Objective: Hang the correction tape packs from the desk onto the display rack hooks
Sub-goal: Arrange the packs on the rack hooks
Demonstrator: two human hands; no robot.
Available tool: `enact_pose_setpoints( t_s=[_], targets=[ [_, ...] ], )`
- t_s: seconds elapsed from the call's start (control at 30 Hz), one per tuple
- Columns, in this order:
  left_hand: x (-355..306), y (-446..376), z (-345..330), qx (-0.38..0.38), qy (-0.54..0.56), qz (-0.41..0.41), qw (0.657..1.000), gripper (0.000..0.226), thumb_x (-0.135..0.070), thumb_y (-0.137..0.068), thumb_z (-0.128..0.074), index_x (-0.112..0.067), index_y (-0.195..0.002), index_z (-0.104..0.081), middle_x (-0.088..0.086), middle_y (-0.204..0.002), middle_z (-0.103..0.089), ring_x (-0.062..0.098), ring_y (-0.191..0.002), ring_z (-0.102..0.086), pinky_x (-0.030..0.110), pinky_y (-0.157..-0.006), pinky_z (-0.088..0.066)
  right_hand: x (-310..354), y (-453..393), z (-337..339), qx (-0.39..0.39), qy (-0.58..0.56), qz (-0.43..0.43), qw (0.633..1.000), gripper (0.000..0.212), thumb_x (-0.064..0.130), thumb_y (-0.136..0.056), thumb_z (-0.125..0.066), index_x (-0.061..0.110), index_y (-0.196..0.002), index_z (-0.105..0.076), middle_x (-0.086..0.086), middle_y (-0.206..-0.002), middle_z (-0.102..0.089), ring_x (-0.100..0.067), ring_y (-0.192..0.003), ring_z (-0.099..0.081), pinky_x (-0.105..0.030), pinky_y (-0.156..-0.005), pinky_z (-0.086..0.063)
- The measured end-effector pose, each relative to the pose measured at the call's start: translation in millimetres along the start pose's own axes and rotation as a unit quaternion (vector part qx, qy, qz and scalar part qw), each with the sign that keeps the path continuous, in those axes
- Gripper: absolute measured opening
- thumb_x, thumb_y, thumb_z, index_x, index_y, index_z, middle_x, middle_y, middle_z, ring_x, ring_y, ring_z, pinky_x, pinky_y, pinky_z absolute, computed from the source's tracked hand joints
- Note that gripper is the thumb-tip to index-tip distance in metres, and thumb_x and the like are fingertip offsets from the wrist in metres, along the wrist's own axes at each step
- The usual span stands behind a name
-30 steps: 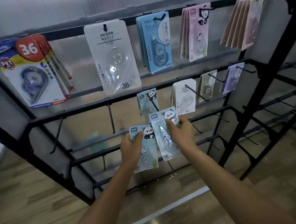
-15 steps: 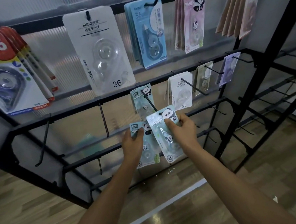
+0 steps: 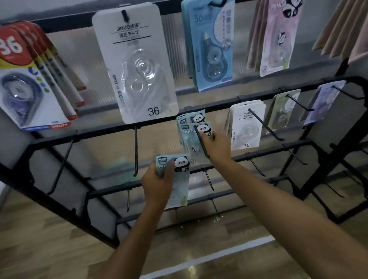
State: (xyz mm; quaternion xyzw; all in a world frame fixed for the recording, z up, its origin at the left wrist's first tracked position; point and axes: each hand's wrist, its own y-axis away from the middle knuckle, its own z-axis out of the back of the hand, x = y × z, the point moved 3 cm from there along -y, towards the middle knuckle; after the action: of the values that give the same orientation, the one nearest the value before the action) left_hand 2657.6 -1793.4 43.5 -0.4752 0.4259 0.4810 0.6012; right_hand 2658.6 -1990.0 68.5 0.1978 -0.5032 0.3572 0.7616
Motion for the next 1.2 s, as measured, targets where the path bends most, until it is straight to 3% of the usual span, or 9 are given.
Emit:
enact_pose_setpoints(
  t_s=[0.13,0.2,0.3,0.43,0.53,0.77,0.93,1.1,1.2],
  targets=[
    [-25.1,4.7,-9.7,0.060,0.037,-0.053,0.996,0.011,-0.028,-0.087,-0.067,-0.018,-0.085,-0.064,0.006,-0.080,-0.069,0.024,-0.075,-0.069,0.034,-0.060,-0.058,5.3,-28.8,-16.0,0.037,-0.006,-0.019,0.999,0.026,0.040,-0.093,-0.055,0.021,-0.078,-0.045,0.001,-0.075,-0.050,-0.017,-0.078,-0.048,-0.025,-0.065,-0.036],
    [-34.1,6.9,-13.8,0.073,0.052,-0.054,0.995,0.006,-0.018,-0.089,-0.062,-0.016,-0.083,-0.064,0.004,-0.078,-0.070,0.023,-0.072,-0.069,0.028,-0.058,-0.057,5.1,-34.0,-18.6,0.043,-0.019,-0.018,0.999,0.022,0.039,-0.093,-0.055,0.019,-0.090,-0.047,0.000,-0.076,-0.053,-0.014,-0.070,-0.051,-0.020,-0.059,-0.039],
    [-43.4,11.7,-16.3,0.086,0.105,-0.028,0.990,0.011,-0.011,-0.092,-0.058,-0.014,-0.083,-0.064,0.003,-0.079,-0.071,0.021,-0.071,-0.070,0.027,-0.058,-0.055,3.9,-35.3,-19.6,0.041,-0.007,-0.015,0.999,0.027,0.040,-0.092,-0.056,0.018,-0.079,-0.048,0.005,-0.066,-0.047,-0.006,-0.058,-0.043,-0.020,-0.047,-0.030],
    [-52.3,20.3,-23.4,0.109,0.116,-0.039,0.986,0.028,-0.022,-0.085,-0.051,0.003,-0.083,-0.062,0.028,-0.083,-0.066,0.039,-0.072,-0.065,0.043,-0.057,-0.054,2.7,-34.4,-18.2,0.032,0.001,-0.023,0.999,0.038,0.040,-0.092,-0.057,0.022,-0.063,-0.039,0.007,-0.061,-0.043,-0.004,-0.053,-0.039,-0.021,-0.046,-0.024],
    [-55.7,24.6,-32.6,0.124,0.076,-0.063,0.987,0.040,-0.023,-0.087,-0.050,0.015,-0.085,-0.063,0.030,-0.083,-0.066,0.046,-0.075,-0.062,0.053,-0.061,-0.051,3.8,-33.7,-17.2,0.039,0.004,-0.017,0.999,0.038,0.040,-0.092,-0.057,0.023,-0.062,-0.041,0.008,-0.059,-0.044,-0.002,-0.051,-0.038,-0.020,-0.045,-0.023],
    [-49.2,27.1,-40.2,0.130,0.022,-0.052,0.990,0.030,-0.011,-0.098,-0.051,0.012,-0.088,-0.067,0.023,-0.085,-0.071,0.031,-0.074,-0.068,0.043,-0.064,-0.055,3.2,-34.0,-15.5,0.048,-0.001,-0.004,0.999,0.038,0.040,-0.091,-0.057,0.023,-0.061,-0.043,0.008,-0.058,-0.045,-0.003,-0.051,-0.040,-0.021,-0.046,-0.025],
    [-48.1,26.0,-42.6,0.126,-0.012,-0.067,0.990,0.037,-0.018,-0.097,-0.053,0.012,-0.078,-0.066,0.022,-0.072,-0.067,0.026,-0.058,-0.060,0.042,-0.054,-0.050,-0.7,-35.6,-13.3,0.085,0.003,0.004,0.996,0.030,0.038,-0.093,-0.056,0.017,-0.072,-0.050,0.005,-0.064,-0.049,-0.007,-0.059,-0.045,-0.023,-0.051,-0.031],
    [-42.8,13.9,-48.5,0.097,-0.089,-0.052,0.990,0.030,-0.027,-0.097,-0.051,-0.016,-0.070,-0.058,-0.010,-0.058,-0.055,0.003,-0.050,-0.053,0.016,-0.050,-0.043,-6.5,-36.8,-8.9,0.124,-0.006,0.003,0.992,0.020,0.029,-0.094,-0.056,0.010,-0.096,-0.061,-0.003,-0.081,-0.060,-0.016,-0.073,-0.055,-0.023,-0.056,-0.040],
    [-43.1,-11.1,-55.8,0.069,-0.211,-0.058,0.973,0.043,-0.035,-0.099,-0.047,-0.023,-0.059,-0.041,-0.012,-0.050,-0.042,0.001,-0.044,-0.041,0.009,-0.043,-0.030,-18.9,-33.9,-1.0,0.137,-0.087,-0.022,0.987,0.015,0.014,-0.094,-0.055,0.005,-0.103,-0.063,-0.013,-0.097,-0.068,-0.023,-0.086,-0.064,-0.035,-0.075,-0.055]
  ],
)
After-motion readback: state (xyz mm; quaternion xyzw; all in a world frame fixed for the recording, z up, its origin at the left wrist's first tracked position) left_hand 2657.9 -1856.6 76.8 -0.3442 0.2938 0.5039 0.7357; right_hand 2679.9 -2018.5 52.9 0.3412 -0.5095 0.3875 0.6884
